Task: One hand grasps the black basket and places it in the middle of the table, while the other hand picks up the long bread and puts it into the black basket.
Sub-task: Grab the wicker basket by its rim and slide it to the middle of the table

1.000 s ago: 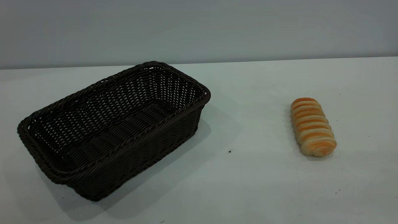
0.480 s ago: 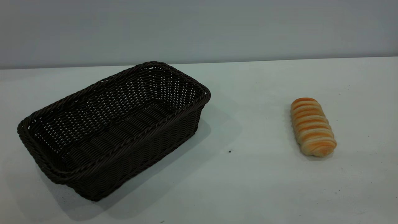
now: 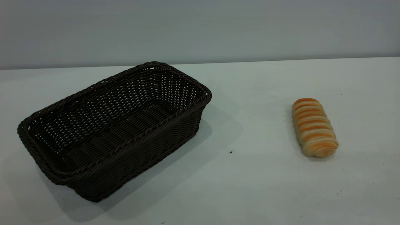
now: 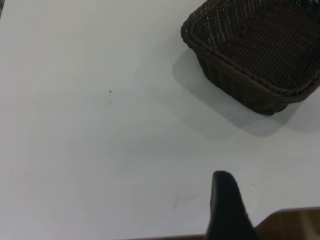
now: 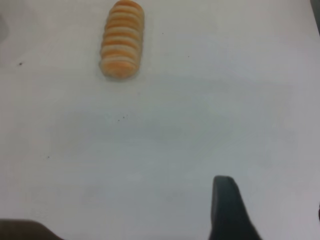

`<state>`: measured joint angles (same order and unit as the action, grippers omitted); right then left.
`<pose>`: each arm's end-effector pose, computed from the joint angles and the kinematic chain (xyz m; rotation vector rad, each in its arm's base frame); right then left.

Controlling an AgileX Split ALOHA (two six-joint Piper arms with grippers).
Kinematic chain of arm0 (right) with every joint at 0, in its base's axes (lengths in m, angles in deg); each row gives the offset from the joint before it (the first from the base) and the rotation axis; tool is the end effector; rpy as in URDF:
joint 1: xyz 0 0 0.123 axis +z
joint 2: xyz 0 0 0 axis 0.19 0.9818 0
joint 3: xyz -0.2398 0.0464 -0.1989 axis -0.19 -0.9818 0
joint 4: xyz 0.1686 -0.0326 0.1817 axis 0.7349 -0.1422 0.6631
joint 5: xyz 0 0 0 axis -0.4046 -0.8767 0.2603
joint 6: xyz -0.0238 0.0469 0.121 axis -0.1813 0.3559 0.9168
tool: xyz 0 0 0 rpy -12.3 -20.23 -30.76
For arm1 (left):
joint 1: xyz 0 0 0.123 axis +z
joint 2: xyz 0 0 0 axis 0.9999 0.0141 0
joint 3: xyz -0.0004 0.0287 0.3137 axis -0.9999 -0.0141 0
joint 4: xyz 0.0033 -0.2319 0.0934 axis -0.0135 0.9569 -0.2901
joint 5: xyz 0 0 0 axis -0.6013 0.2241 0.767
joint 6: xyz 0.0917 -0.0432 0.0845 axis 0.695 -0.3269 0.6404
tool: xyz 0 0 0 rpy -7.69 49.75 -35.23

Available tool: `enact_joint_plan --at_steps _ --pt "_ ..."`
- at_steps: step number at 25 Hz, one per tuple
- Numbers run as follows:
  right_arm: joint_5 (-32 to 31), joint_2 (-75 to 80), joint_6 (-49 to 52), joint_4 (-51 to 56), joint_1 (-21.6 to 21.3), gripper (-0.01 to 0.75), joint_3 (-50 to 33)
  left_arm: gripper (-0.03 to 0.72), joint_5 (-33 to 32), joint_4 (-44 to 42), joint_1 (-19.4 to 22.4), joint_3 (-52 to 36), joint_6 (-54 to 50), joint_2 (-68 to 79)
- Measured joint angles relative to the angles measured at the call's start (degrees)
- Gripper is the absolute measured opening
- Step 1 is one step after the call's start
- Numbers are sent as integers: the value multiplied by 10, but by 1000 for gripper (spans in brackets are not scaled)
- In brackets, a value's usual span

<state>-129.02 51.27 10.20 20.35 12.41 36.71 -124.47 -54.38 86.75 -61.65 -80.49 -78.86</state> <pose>0.0090 0.0002 0.2420 -0.0365 2.2186 0.0098 -0.0062 0.0026 0.2454 0.0432 2.1101 -0.0022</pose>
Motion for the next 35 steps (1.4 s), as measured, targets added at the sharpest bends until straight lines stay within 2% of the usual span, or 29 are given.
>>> enact_joint_plan --at_steps 16,21,28,31,35 --pt "1 0 -1 0 0 407 4 517 4 3 0 3 0 0" --pt "42 35 -19 17 0 407 35 517 32 38 0 36 12 28" --pt "150 211 -63 69 0 407 62 517 94 32 0 85 -16 284" --pt "179 279 -78 86 0 407 62 517 119 30 0 104 -67 423" --pt "207 325 -89 89 0 407 62 517 197 29 0 113 -143 578"
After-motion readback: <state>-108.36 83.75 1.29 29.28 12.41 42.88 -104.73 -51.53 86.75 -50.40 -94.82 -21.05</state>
